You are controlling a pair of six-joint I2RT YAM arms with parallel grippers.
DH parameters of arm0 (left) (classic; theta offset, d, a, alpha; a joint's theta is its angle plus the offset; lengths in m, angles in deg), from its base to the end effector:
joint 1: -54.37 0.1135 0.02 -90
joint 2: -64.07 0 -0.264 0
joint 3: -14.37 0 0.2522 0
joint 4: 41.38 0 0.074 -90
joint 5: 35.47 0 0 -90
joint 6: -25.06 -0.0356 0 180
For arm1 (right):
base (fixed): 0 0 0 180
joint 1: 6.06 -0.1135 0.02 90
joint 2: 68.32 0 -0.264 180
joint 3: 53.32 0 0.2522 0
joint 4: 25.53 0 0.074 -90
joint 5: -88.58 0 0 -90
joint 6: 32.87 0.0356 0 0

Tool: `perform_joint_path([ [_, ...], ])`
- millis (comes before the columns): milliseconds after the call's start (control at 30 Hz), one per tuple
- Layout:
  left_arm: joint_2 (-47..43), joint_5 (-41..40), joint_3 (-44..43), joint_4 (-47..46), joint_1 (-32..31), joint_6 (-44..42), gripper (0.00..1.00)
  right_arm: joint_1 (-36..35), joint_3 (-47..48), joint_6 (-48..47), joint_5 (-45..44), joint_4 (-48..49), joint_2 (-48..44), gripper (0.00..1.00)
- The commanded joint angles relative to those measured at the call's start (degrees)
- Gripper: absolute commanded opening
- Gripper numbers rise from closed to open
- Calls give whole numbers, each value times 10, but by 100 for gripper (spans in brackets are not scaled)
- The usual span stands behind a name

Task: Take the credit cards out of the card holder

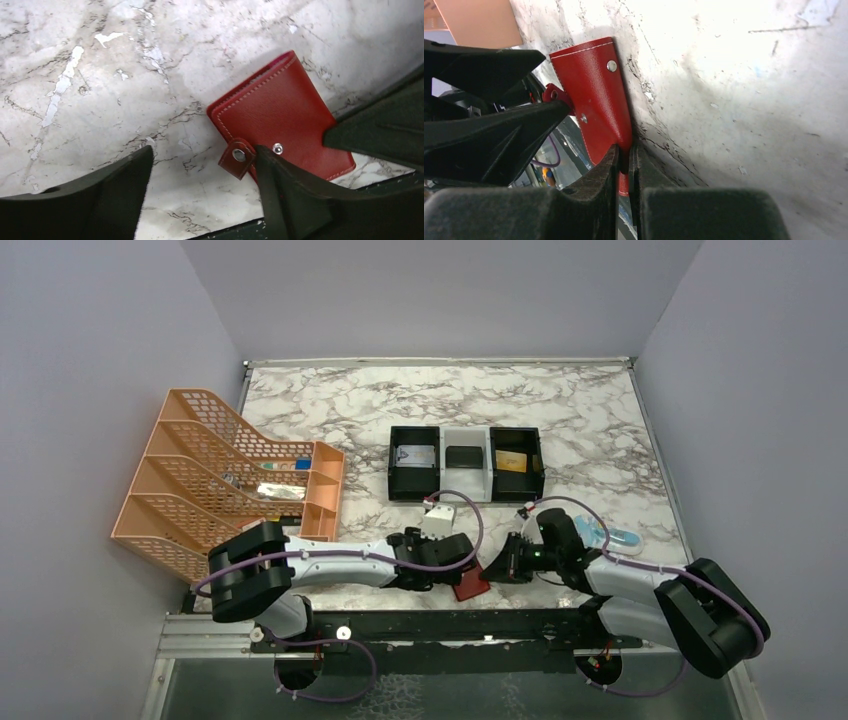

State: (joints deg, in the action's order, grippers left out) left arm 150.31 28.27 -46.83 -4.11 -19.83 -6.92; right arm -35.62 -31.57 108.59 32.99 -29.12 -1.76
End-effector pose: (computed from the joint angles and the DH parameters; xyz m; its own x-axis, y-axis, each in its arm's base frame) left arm 0.0915 -0.2655 0.1764 -0.8122 0.0763 -0.5784 0.2229 0.9568 -0.1867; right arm 0.1315 0.0977 0.1007 -0.9789 0.1867 -0.0831 0.0518 0.6204 0.7826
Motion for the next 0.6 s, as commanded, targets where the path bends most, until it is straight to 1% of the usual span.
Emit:
perform_joint_path([
  [0, -25, -33, 13, 10, 11, 68, 86, -1, -29, 26, -47, 16, -4, 1],
  [100, -35, -30, 22, -22, 16, 73, 98, -1, -34, 33, -58, 21, -12, 1],
  [133, -37, -22, 25, -37, 18, 74, 99, -1, -35, 33, -62, 22, -15, 1],
  [267, -39, 32, 49, -120, 34, 74, 99, -1, -36, 34, -73, 27, -23, 1],
  [333, -40, 41, 56, -135, 40, 74, 99, -1, -33, 30, -72, 27, -20, 1],
  [467, -40, 25, 56, -130, 43, 78, 99, -1, -27, 23, -75, 15, -16, 1],
  [567, -19, 20, 27, -91, 44, 76, 99, -1, -28, 18, -81, 10, -18, 2],
])
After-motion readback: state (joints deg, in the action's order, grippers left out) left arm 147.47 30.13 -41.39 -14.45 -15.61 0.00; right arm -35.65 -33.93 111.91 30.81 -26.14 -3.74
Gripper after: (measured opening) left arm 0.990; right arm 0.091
